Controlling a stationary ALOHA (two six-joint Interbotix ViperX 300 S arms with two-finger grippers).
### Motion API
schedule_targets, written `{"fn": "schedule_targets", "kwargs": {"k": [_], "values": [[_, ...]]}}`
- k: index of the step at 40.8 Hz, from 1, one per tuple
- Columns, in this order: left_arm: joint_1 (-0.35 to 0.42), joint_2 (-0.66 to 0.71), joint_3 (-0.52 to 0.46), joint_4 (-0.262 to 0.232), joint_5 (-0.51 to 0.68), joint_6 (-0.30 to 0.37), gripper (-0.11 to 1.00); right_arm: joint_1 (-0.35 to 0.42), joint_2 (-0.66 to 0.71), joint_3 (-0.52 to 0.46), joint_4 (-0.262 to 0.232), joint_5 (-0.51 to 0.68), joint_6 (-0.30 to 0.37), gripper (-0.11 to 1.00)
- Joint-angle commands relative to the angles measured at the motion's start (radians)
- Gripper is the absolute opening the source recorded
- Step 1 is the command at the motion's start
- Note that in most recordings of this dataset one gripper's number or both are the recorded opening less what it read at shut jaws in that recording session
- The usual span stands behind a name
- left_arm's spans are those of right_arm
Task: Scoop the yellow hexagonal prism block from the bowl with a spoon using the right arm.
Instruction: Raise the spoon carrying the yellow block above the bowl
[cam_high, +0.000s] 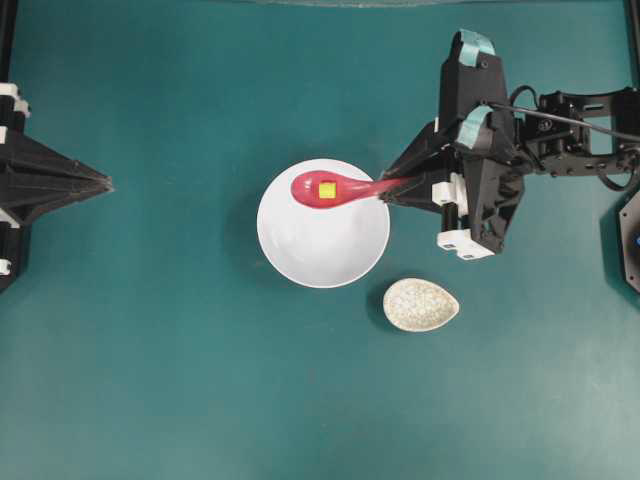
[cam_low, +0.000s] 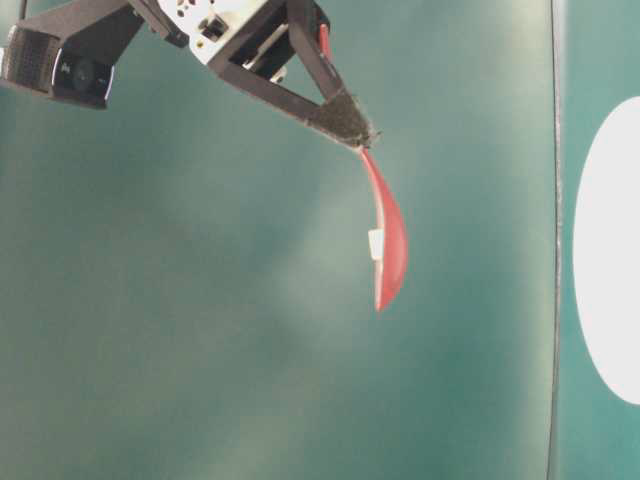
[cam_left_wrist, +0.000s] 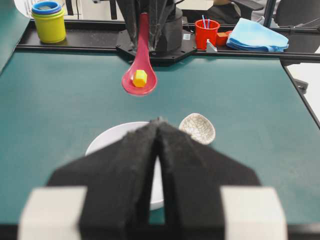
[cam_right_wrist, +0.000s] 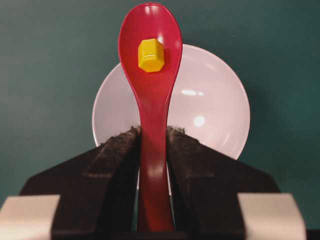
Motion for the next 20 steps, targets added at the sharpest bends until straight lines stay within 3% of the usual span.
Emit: {"fn": "schedule_targets", "kwargs": {"k": [1, 20], "values": [[-0.002, 0.005, -0.028, 0.000, -0.005, -0.002, 0.02, 0.003, -0.023, -0.014, 0.002, -0.003, -0.002, 0.24], [-0.002, 0.008, -0.028, 0.000, 0.015, 0.000, 0.02, 0.003, -0.023, -0.015, 0.002, -0.003, -0.002, 0.24]]}}
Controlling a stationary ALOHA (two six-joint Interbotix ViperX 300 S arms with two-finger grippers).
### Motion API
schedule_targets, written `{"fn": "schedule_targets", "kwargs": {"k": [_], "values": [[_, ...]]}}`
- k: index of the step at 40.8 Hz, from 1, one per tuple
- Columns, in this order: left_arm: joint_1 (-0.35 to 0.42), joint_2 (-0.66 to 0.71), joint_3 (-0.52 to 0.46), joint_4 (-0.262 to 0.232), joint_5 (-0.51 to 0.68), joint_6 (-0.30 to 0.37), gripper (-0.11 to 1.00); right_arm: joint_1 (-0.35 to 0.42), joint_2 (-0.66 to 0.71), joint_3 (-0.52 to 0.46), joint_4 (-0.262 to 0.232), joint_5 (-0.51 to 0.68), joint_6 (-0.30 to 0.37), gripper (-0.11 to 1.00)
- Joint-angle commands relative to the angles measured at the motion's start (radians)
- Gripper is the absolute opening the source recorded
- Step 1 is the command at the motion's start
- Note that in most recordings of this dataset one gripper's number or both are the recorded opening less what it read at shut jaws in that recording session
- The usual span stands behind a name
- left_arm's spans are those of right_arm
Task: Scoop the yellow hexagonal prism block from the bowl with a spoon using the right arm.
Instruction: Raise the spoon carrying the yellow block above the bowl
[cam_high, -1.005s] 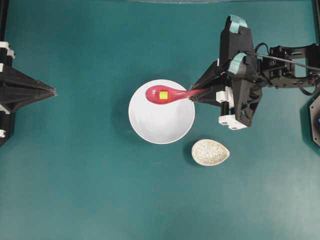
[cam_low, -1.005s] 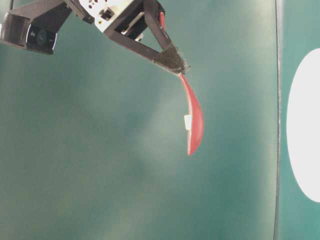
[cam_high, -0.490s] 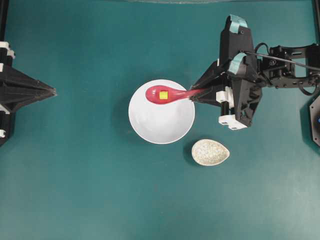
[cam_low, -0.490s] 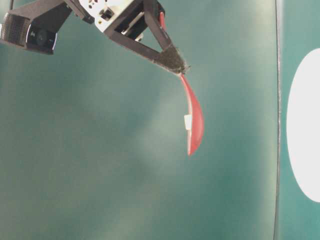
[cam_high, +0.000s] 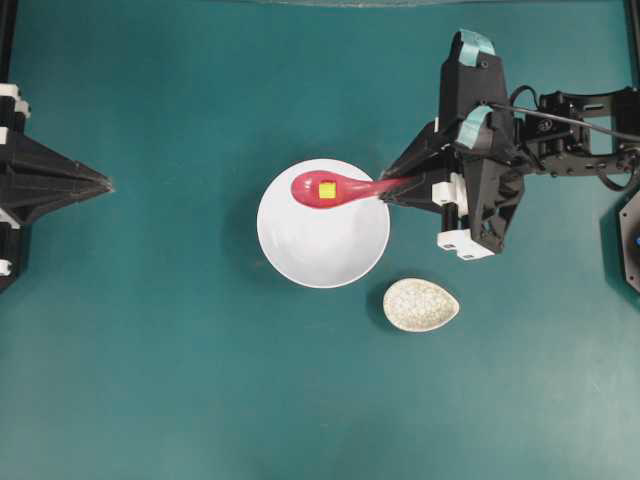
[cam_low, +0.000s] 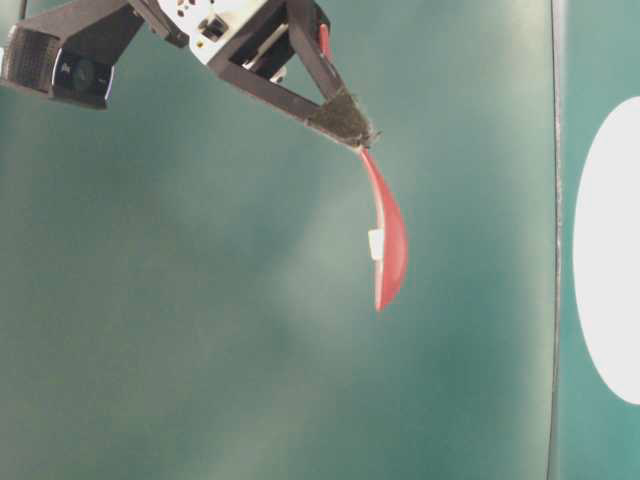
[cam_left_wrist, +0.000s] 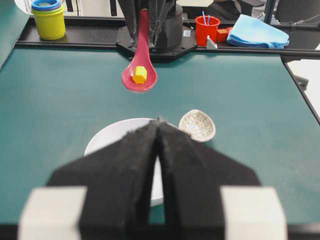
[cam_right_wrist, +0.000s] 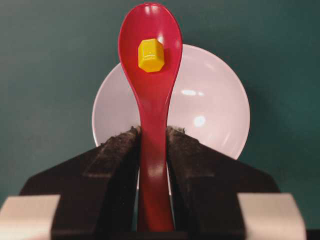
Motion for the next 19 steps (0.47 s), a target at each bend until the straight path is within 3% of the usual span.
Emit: {"fn": "schedule_targets", "kwargs": {"k": [1, 19], "values": [[-0.002, 0.009, -0.026, 0.002, 0.002, -0.002, 0.02, 0.002, -0.023, -0.014, 0.002, -0.003, -0.002, 0.24], [0.000, 0.012, -0.026, 0.000, 0.057, 0.000, 0.02, 0.003, -0.023, -0.014, 0.002, -0.003, -0.002, 0.24]]}}
